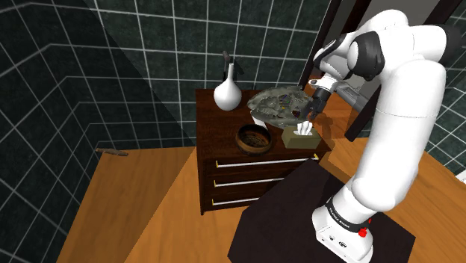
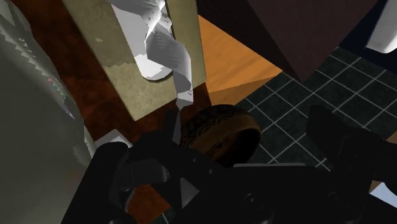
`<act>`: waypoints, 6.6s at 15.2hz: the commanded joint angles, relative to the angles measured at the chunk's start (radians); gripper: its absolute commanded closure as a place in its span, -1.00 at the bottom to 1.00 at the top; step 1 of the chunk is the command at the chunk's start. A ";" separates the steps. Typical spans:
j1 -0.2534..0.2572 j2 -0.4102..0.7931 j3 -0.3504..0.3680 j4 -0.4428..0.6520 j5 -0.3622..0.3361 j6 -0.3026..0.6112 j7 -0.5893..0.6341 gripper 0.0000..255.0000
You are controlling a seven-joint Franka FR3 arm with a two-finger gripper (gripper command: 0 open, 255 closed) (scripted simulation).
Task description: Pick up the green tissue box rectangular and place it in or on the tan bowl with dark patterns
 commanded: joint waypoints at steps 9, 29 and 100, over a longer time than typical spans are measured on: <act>0.059 0.084 -0.006 -0.071 0.072 0.195 -0.041 -1.00; 0.132 0.059 -0.093 -0.059 0.060 0.141 -0.026 1.00; 0.568 -0.295 0.075 -0.142 0.053 0.303 0.619 1.00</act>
